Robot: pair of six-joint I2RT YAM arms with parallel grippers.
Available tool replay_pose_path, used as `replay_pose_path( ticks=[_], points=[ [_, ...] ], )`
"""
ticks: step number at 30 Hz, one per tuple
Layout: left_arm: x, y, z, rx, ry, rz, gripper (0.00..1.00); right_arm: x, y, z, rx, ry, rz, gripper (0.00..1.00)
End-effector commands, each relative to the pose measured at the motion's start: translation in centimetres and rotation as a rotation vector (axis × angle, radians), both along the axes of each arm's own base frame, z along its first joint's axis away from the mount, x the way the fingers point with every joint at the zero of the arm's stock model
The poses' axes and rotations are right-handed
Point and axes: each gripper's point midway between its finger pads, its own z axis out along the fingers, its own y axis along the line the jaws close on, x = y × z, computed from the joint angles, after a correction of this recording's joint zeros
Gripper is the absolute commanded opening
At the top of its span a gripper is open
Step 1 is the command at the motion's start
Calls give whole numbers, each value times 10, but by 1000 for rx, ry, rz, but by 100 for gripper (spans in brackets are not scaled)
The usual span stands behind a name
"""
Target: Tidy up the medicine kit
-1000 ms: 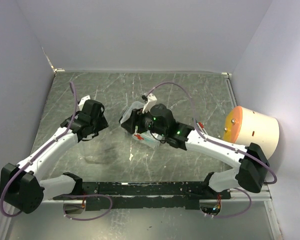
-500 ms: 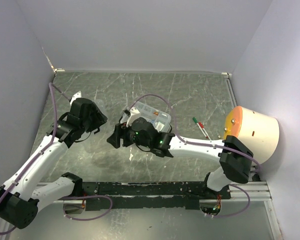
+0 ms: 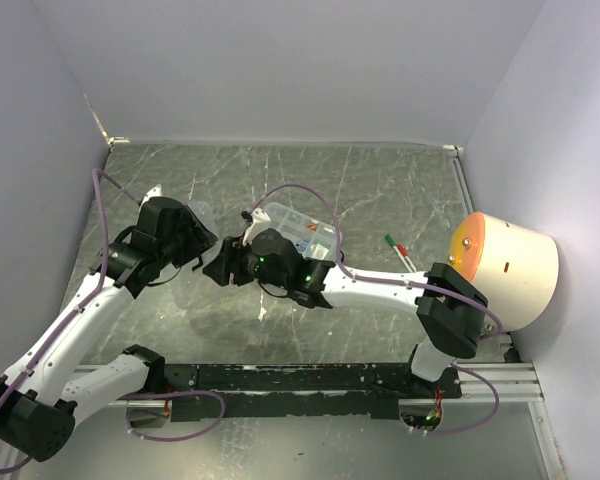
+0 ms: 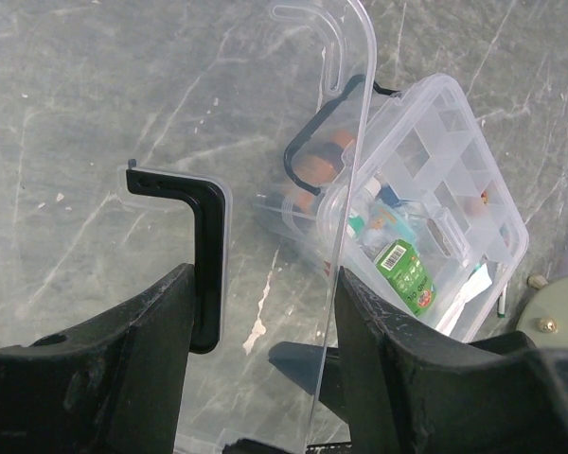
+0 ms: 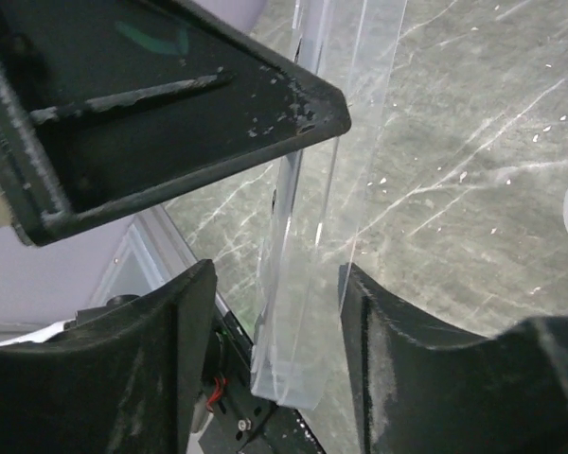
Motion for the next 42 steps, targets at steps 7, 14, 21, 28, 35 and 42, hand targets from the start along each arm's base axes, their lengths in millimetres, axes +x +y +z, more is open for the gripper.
replay_pose_path(
  ticks=[7,14,21,28,35,42],
  points=[
    [1,-1,37,-71,-86,3,60,22,1,27,105,21,-8,15],
    [6,5,71,-31,-194,-14,89,31,-23,69,185,-40,107,9],
    [14,6,123,49,-324,-94,100,38,-64,95,180,-62,236,9],
    [16,0,137,90,-374,-170,98,50,-116,97,167,0,249,9],
    [33,-49,123,16,-326,-389,94,25,-156,70,122,32,422,11],
    [47,-72,110,82,-257,-567,93,35,-194,53,106,65,368,14]
  ],
)
